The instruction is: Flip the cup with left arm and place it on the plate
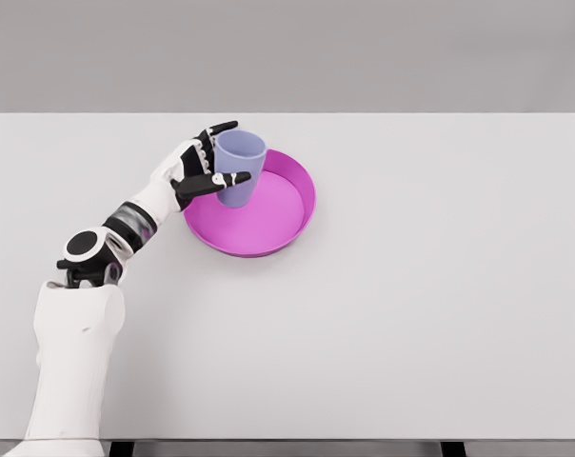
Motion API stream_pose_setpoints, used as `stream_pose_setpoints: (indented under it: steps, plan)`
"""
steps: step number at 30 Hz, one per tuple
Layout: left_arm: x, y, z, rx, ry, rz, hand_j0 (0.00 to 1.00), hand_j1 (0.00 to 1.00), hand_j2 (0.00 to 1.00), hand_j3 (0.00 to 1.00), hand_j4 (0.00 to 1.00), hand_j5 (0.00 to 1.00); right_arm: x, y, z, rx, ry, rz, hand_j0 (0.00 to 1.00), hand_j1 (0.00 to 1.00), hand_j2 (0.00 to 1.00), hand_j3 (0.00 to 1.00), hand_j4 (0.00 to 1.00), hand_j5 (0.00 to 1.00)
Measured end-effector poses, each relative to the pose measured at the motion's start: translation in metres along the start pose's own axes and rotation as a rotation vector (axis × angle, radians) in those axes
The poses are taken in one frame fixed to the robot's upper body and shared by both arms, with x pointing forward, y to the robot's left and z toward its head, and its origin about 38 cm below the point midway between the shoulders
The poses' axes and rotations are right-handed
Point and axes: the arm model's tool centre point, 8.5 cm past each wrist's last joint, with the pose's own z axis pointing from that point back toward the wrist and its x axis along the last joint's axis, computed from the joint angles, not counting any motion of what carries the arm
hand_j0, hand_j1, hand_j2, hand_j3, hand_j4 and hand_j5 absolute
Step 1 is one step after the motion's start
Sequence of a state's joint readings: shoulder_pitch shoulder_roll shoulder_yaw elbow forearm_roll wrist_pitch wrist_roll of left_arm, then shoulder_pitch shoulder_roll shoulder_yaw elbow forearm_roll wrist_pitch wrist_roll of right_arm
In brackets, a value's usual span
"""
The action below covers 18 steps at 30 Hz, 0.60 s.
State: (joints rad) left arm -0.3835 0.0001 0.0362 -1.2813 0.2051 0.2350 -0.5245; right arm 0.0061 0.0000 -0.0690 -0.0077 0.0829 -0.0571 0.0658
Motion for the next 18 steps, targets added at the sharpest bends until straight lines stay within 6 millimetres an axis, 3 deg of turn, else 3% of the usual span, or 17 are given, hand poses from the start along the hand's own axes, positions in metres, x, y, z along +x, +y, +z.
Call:
stream_pose_setpoints:
  steps: [18]
  plan:
    - [0.0026, 0.0022, 0.0013, 0.007, -0.008, -0.001, 1.0, 1.0, 1.0, 1.0, 1.0, 1.0, 0.0, 0.0, 0.0, 0.0, 0.0, 0.0, 1.0, 1.0, 1.0, 1.0, 1.0, 1.0]
